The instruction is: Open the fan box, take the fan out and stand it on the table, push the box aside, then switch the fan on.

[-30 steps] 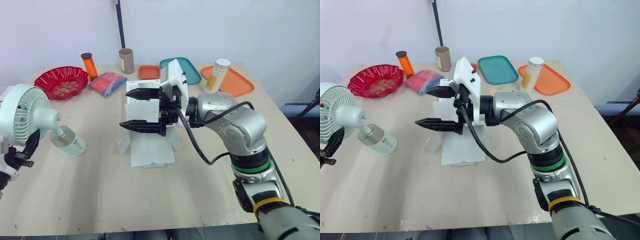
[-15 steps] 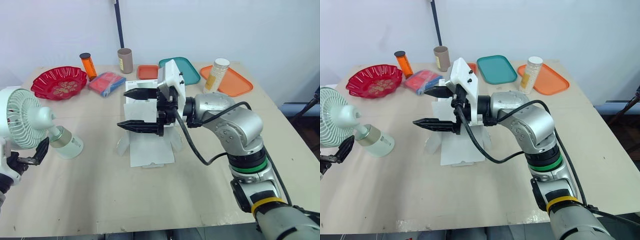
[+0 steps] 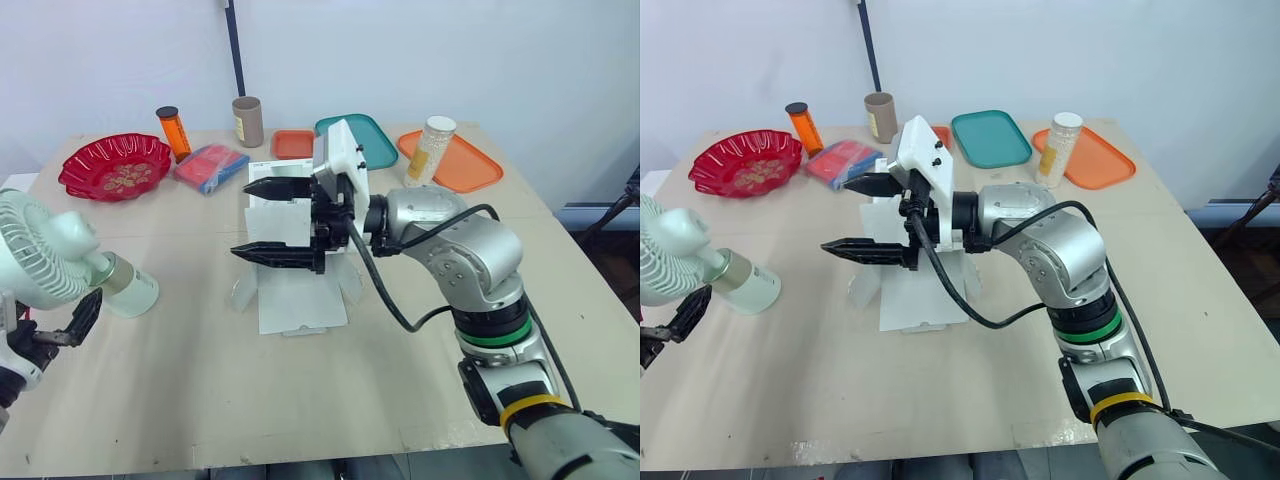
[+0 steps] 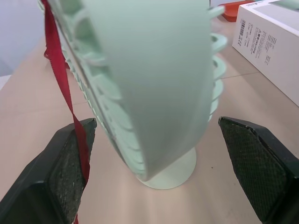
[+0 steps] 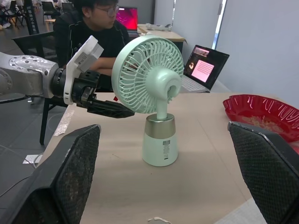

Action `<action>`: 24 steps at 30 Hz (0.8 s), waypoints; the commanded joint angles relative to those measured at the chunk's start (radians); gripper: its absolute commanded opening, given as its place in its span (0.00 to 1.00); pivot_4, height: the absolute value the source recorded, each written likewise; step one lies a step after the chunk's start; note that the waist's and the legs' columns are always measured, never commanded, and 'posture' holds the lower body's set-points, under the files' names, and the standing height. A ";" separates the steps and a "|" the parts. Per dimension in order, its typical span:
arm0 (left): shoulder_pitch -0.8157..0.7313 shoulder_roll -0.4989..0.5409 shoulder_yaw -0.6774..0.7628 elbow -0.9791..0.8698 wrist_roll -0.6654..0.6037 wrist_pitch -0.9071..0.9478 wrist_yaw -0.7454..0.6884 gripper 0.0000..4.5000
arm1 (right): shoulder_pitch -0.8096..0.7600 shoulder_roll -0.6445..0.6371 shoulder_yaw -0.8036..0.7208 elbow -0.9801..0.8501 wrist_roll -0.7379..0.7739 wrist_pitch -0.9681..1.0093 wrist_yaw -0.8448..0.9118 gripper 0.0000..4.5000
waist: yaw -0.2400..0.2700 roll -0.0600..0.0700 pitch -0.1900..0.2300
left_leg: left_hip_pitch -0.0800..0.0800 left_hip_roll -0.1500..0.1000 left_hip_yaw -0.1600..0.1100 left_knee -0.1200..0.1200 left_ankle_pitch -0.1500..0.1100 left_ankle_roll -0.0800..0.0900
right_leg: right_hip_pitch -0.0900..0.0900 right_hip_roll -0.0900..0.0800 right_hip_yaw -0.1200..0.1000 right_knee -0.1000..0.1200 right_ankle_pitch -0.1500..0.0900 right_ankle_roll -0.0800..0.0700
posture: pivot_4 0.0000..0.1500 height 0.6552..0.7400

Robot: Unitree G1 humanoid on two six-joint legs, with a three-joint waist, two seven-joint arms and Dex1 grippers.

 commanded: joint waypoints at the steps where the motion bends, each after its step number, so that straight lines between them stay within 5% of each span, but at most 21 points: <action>1: 0.007 0.020 0.036 -0.028 -0.009 -0.002 0.004 0.99 | -0.009 0.007 -0.003 -0.016 0.001 -0.021 0.003 1.00 | 0.000 0.000 0.000 | 0.000 0.000 0.000 0.000 0.000 0.000 | 0.000 0.000 0.000 0.000 0.000 0.000 | 1.00 1.00; 24: -0.014 0.074 0.135 -0.081 -0.115 0.107 0.106 0.99 | 0.004 0.012 0.002 -0.010 -0.003 -0.040 -0.004 1.00 | -0.004 0.000 0.000 | 0.000 0.000 0.000 -0.001 0.000 0.000 | 0.000 0.000 0.000 0.000 0.000 0.000 | 1.00 1.00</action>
